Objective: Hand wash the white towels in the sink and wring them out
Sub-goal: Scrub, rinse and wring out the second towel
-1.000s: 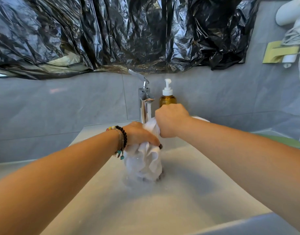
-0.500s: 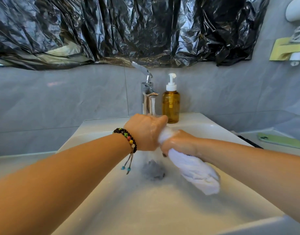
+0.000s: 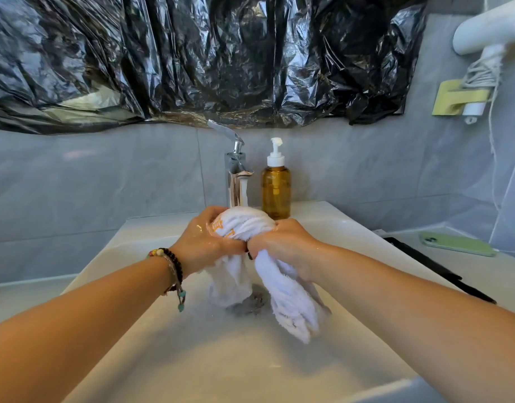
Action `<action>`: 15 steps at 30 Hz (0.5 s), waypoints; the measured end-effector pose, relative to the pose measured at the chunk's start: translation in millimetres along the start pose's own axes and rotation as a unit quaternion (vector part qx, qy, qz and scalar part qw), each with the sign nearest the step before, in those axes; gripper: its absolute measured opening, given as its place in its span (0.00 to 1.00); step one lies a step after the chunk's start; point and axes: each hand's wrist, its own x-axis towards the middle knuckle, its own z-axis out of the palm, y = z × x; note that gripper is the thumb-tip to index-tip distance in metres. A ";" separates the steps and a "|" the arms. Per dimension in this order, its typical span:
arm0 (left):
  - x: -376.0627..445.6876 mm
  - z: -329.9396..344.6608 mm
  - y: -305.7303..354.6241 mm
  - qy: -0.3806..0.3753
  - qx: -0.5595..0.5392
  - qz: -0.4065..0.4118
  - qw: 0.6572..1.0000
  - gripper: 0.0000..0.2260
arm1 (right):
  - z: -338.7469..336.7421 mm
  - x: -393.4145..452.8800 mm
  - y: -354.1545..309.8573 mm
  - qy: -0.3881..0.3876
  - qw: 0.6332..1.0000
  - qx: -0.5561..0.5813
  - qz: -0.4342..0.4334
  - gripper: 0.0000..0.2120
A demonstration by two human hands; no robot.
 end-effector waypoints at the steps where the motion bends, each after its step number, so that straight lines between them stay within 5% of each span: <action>1: -1.5 -0.9 2.3 -0.020 -0.041 -0.027 0.999 0.36 | -1.3 -1.0 -1.9 0.006 1.000 0.019 0.008 0.04; 6: -7.2 0.9 0.8 -0.105 -0.185 -0.154 0.965 0.29 | -10.4 -5.3 -1.3 0.048 0.987 0.147 0.046 0.06; 9: -6.3 8.1 3.4 -0.132 -0.216 -0.211 0.944 0.35 | -3.9 -1.5 2.8 0.085 0.983 0.164 0.019 0.18; 12: -2.7 23.8 22.0 -0.130 -0.316 -0.186 0.921 0.24 | 17.2 -17.9 6.9 0.014 0.991 -0.013 -0.134 0.33; 15: 4.8 20.9 28.3 -0.087 -0.340 -0.179 0.919 0.16 | 20.1 -37.0 10.0 -0.041 0.939 -0.283 -0.192 0.46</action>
